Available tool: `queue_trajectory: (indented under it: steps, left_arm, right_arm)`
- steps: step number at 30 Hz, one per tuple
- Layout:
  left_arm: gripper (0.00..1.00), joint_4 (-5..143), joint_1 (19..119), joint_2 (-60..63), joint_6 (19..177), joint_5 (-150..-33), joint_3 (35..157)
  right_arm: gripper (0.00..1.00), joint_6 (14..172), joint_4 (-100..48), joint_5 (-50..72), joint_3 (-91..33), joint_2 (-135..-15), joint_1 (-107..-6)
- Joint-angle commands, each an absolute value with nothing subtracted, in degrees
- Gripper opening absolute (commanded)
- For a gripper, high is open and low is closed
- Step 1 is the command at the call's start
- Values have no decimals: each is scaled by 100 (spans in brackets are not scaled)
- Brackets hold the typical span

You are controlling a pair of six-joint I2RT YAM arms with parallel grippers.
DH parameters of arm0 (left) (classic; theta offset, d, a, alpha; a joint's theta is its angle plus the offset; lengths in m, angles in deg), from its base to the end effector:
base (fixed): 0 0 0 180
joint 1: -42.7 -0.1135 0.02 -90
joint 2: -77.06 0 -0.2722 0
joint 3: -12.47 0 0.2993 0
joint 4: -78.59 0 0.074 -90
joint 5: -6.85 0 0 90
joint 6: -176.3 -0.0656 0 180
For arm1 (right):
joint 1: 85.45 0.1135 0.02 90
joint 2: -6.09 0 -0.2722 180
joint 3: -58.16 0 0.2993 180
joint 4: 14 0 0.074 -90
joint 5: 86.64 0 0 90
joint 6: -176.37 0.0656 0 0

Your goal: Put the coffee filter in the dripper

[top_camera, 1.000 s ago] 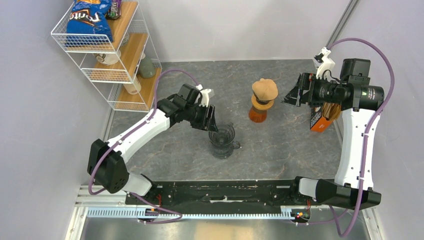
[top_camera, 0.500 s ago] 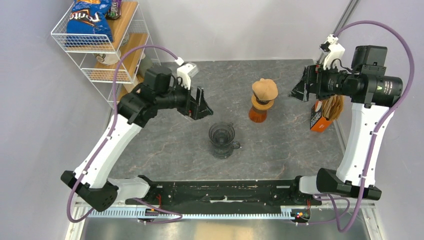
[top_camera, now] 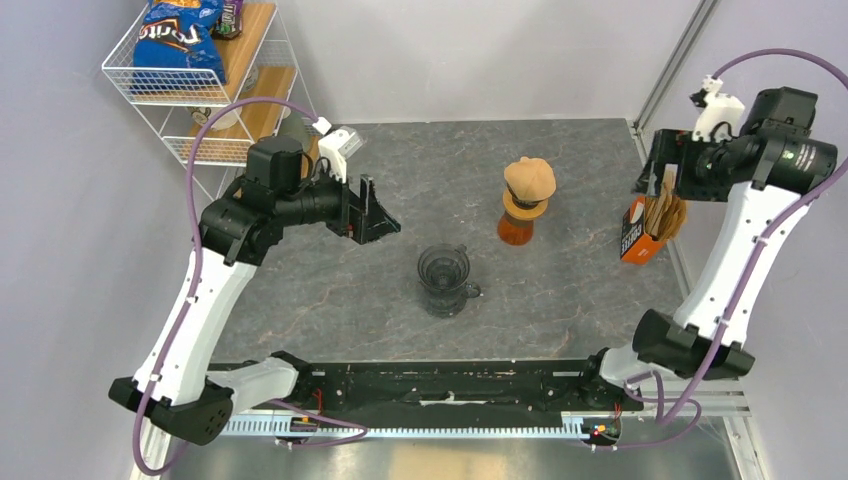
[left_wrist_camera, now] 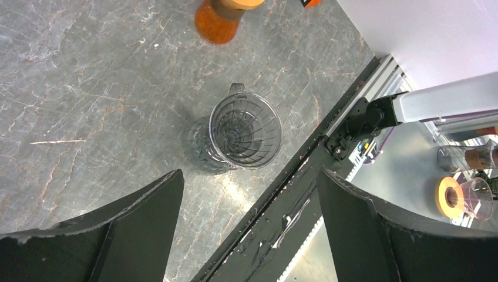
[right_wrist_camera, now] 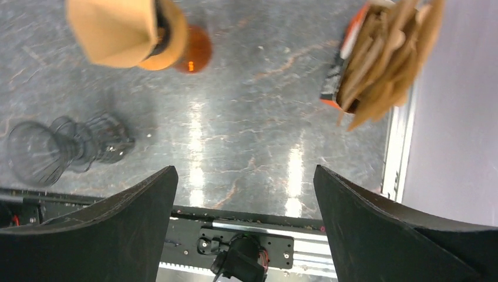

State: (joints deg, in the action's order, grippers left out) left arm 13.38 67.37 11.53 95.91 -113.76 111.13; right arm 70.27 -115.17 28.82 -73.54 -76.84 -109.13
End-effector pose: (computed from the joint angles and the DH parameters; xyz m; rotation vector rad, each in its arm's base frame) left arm 0.2300 -0.1424 0.4555 0.6065 2.0954 -0.9158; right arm 0.2541 -0.0806 0.5032 -0.0252 2.3798 0.2293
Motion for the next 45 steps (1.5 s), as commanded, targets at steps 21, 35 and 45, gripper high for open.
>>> queue_trajectory:
  steps: [21, 35, 45]
  left_arm:
    - [89, 1898, 6480, 1312, 9809, -11956, 10934]
    - [88, 2172, 6459, 1074, 10054, -12164, 10858]
    - [87, 2179, 6437, 993, 10092, -12208, 10834]
  right_arm:
    - [42, 6247, -12490, 1285, -7390, -9088, -12438]
    - [34, 6144, -10704, 1534, -4970, -8398, -12601]
    - [30, 6309, -10114, 2051, -5097, -8542, -12729]
